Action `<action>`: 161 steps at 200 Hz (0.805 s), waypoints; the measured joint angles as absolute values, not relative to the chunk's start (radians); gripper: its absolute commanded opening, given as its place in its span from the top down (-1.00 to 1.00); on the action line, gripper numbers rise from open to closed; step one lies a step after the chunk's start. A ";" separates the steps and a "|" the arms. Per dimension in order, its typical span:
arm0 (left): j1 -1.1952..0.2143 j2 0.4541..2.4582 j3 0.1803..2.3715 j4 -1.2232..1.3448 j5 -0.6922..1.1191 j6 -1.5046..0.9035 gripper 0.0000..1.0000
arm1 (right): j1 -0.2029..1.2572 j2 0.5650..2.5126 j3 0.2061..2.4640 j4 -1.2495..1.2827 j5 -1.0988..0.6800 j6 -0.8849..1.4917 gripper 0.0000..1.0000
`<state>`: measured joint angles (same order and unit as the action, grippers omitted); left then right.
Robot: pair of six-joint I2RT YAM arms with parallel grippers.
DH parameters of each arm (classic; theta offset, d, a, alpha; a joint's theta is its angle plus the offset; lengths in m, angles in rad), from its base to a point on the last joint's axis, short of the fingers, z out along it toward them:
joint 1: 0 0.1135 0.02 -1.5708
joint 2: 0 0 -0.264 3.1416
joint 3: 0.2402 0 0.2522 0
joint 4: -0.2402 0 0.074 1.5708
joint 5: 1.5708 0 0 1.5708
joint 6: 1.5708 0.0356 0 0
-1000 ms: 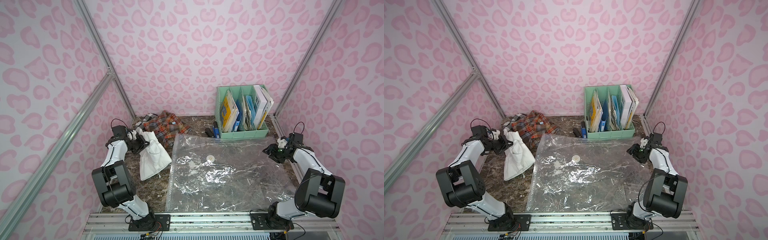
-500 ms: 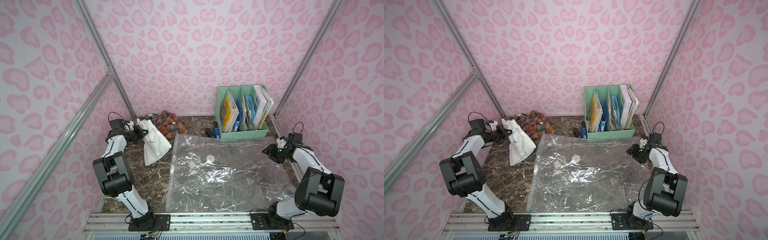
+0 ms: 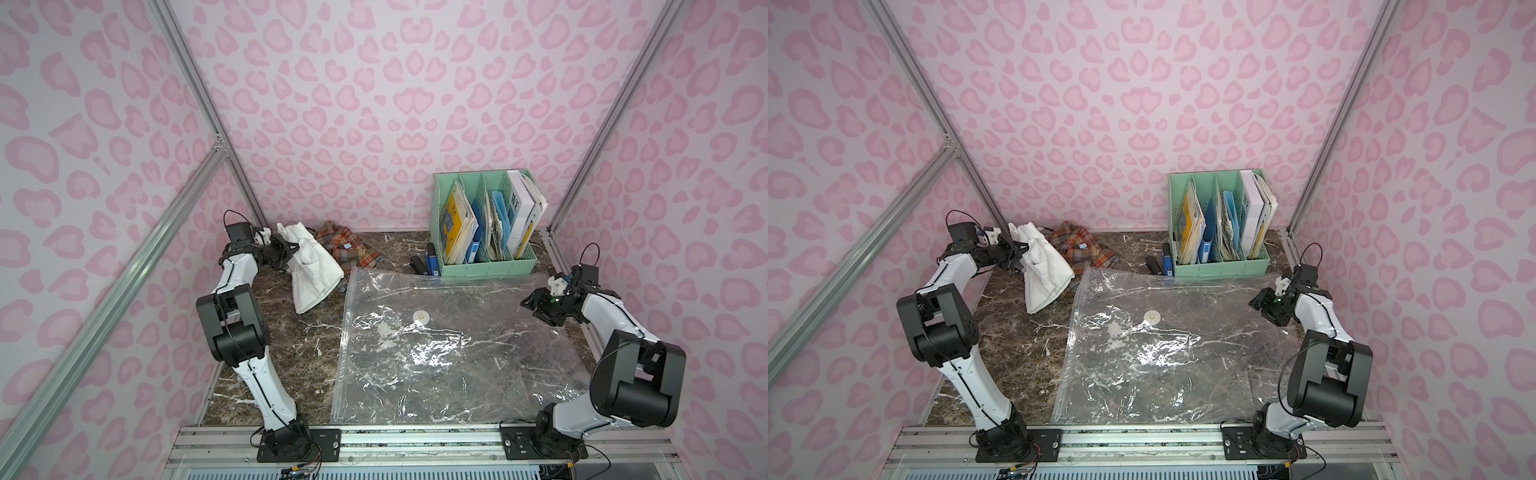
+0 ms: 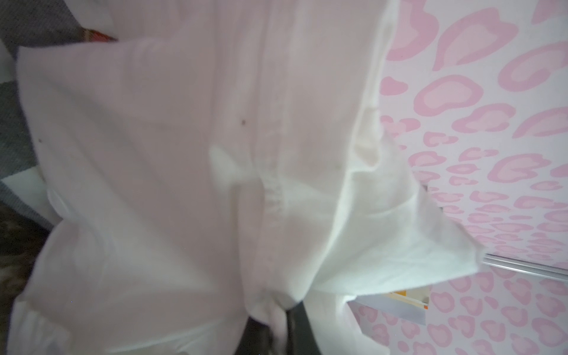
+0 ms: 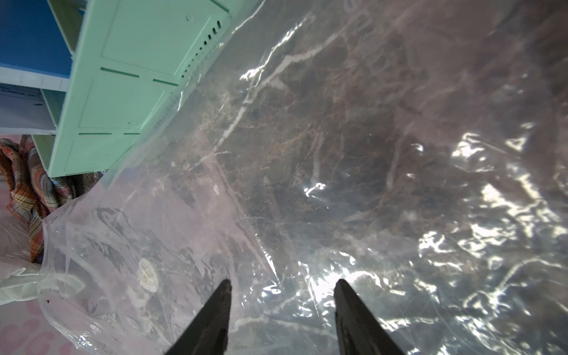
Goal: Take the shirt out of the vacuum bag
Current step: Place the shirt at the corner of the board.
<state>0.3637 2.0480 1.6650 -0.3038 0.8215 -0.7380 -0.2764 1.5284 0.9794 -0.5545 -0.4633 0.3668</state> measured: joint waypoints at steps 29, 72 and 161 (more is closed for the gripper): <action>0.310 2.107 1.786 -0.293 0.830 -0.774 0.91 | -0.265 1.542 0.979 -0.554 -0.463 0.370 -0.10; 0.257 2.186 1.874 -0.299 0.832 -0.833 0.92 | -0.257 1.547 0.973 -0.550 -0.459 0.370 -0.10; 0.223 2.338 1.964 -0.210 0.810 -1.019 0.92 | -0.253 1.506 0.907 -0.546 -0.449 0.370 -0.11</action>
<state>0.2230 2.3383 1.9636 -0.2104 0.8104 -1.0191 -0.2531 1.5063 0.9073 -0.5461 -0.4488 0.3702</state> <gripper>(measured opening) 0.073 0.555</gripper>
